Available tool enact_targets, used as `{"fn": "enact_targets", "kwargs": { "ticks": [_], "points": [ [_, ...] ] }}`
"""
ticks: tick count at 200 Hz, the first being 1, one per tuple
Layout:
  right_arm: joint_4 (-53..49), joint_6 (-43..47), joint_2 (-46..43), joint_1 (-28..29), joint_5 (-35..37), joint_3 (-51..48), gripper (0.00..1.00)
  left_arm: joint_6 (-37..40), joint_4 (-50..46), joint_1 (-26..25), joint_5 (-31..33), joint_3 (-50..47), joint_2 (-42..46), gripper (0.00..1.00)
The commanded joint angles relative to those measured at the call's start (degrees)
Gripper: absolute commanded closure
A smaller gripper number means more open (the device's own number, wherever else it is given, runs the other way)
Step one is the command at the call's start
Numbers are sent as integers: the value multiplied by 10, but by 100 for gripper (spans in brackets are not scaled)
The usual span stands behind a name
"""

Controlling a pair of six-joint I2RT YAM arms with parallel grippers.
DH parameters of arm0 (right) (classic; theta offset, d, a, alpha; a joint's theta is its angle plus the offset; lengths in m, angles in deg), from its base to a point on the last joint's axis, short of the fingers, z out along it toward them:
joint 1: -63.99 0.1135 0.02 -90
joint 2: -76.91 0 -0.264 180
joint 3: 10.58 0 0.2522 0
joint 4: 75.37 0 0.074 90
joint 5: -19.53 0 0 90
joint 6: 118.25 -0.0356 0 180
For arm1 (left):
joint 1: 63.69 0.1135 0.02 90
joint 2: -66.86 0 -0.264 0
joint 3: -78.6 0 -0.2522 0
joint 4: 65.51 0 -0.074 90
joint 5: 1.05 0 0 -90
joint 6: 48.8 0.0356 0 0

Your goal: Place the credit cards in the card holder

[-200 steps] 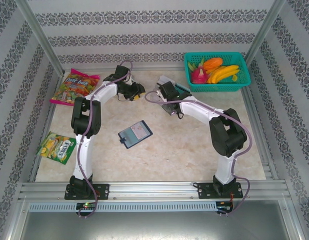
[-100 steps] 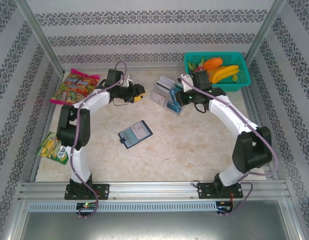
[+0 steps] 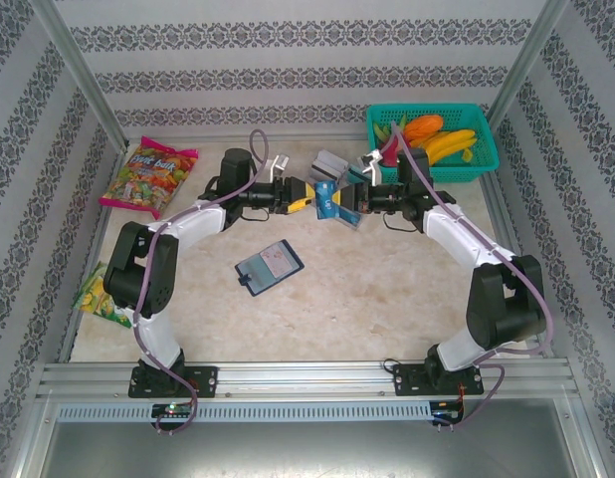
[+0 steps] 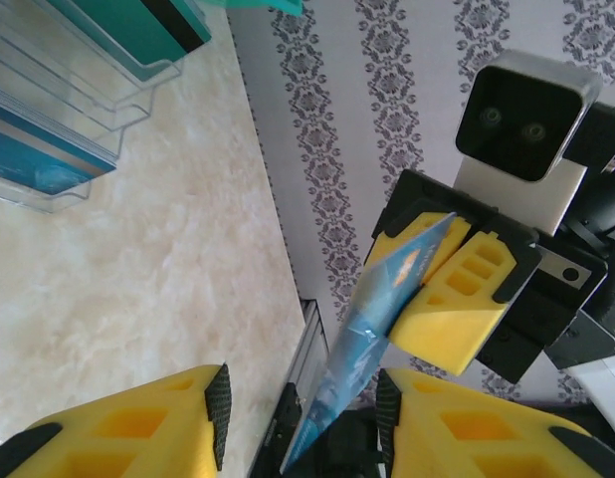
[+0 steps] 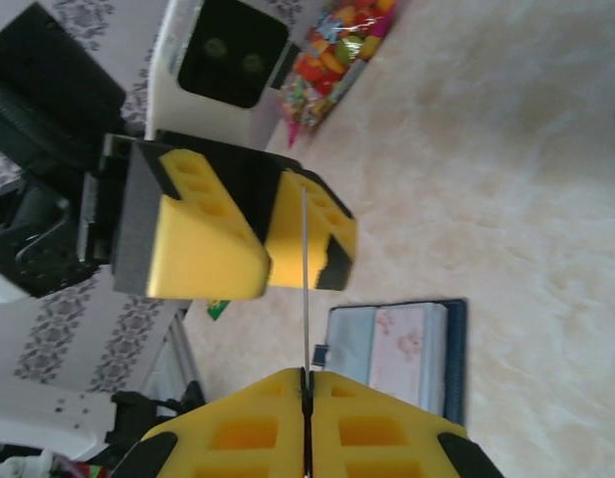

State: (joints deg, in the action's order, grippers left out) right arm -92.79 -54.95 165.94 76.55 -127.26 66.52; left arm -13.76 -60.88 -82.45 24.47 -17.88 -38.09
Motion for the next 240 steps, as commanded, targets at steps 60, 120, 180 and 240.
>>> {"fn": "enact_targets", "kwargs": {
  "ticks": [60,120,180,240],
  "points": [
    [132,-89,36,24,-48,-41,95,94,-147,9,26,-28,63,55],
    [107,-62,80,62,-40,-61,95,160,-430,80,244,-144,176,55],
    [65,-16,206,137,-23,15,96,169,-547,80,375,-222,241,59],
    [31,10,292,167,-2,77,97,154,-518,80,399,-262,185,64]
  ]
}}
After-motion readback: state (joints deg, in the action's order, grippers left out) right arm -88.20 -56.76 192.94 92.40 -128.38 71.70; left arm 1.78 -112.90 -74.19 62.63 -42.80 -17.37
